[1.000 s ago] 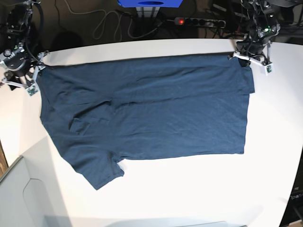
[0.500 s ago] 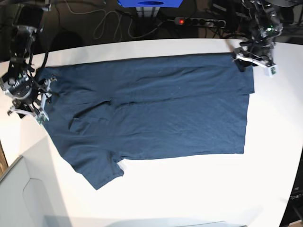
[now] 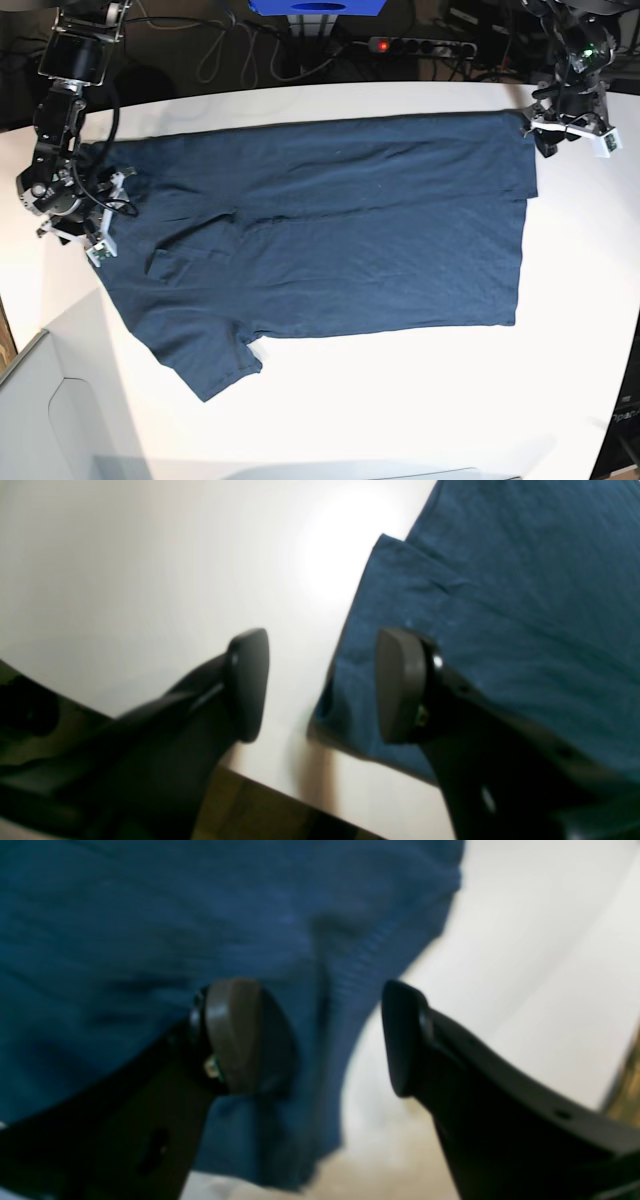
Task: Fold the T-shirt properly
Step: 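Release the shirt and regrasp its edge with both grippers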
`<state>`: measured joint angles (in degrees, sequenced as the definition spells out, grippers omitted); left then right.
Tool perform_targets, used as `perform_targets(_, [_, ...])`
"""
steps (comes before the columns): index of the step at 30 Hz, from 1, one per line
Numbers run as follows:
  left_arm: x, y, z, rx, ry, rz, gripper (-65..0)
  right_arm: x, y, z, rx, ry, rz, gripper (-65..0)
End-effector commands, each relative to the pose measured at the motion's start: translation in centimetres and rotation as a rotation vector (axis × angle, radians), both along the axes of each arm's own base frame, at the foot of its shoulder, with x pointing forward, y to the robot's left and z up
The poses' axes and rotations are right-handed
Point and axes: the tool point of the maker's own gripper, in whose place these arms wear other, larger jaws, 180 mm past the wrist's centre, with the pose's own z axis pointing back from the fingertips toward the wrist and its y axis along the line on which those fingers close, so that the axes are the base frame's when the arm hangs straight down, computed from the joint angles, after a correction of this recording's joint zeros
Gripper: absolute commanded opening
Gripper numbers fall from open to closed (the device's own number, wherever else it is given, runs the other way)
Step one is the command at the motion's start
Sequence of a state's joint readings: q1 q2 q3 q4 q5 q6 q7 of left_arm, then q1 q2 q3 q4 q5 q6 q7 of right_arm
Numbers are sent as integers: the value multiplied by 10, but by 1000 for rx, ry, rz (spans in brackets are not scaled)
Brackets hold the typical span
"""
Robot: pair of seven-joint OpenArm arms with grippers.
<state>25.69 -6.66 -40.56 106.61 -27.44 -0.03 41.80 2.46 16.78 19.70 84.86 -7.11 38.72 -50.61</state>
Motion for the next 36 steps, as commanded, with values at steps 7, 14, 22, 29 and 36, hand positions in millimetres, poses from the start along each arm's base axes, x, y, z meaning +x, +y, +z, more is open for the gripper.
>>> perform_targets(7, [10,4,12,26,-42,-6,-323,9,3,9,10,-35,25,-315])
perform_targets(14, [10,4,12,26,-44,-8,-323,4,3,5,10,-21,26,-573])
perform_targets(22, [15,5,15,28,-58,-5,-323,-1,2,7,4,-23,26,-647])
perform_targets(29, [19,3,17,28,-71,-9,-323,3,-9,37,-46,-112,10,-646])
perform_targets(36, [22,3,18,23,-79,-8,-323,9,-13,25,-17,-76,-18,-502])
